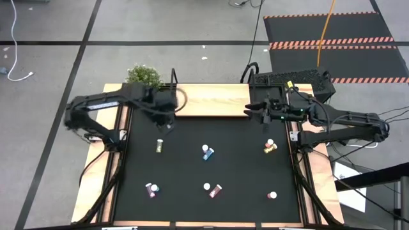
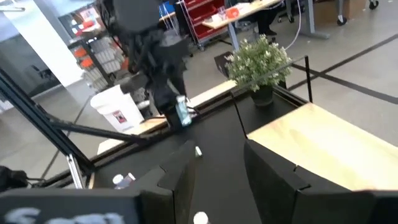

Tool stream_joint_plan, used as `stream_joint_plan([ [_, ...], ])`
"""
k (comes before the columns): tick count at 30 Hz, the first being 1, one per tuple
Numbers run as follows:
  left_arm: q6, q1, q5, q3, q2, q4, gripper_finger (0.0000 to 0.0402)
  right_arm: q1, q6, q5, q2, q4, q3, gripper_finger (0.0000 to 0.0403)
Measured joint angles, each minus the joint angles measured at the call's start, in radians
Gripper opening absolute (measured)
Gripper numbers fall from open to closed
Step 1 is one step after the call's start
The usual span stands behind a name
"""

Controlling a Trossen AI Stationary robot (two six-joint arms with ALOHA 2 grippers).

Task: Pick and place medicine bottles onto shelf by color
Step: Put the top left blue pill bottle on the shelf

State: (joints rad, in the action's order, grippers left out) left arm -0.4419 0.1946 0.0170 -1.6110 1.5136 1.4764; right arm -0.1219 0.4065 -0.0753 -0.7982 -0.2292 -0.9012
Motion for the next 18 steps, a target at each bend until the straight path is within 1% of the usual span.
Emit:
stream_joint_plan([
  [6, 0.11, 0.083, 0.017, -0.343, 0.244, 0.079, 0.0122, 0.0, -0.019, 0.001, 0.036, -0.09, 0.0, 0.013],
  [8, 0.13, 0.11, 0.024, -0.462, 0.314, 0.099, 0.0122, 0.0, -0.028, 0.001, 0.043, -0.12, 0.0, 0.013],
  [11, 0.151, 0.161, 0.041, -0.608, 0.399, 0.093, 0.0122, 0.0, -0.047, 0.001, 0.048, -0.165, 0.0, 0.013],
  [14, 0.186, 0.22, 0.067, -0.711, 0.474, 0.092, 0.0122, 0.0, -0.076, 0.0, 0.046, -0.191, 0.0, 0.013],
  [16, 0.211, 0.261, 0.071, -0.743, 0.518, 0.092, 0.0122, -0.001, -0.079, -0.003, 0.041, -0.192, 0.0, 0.013],
  [18, 0.244, 0.302, 0.074, -0.741, 0.548, 0.071, 0.0122, -0.001, -0.082, -0.016, 0.036, -0.188, 0.0, 0.013],
])
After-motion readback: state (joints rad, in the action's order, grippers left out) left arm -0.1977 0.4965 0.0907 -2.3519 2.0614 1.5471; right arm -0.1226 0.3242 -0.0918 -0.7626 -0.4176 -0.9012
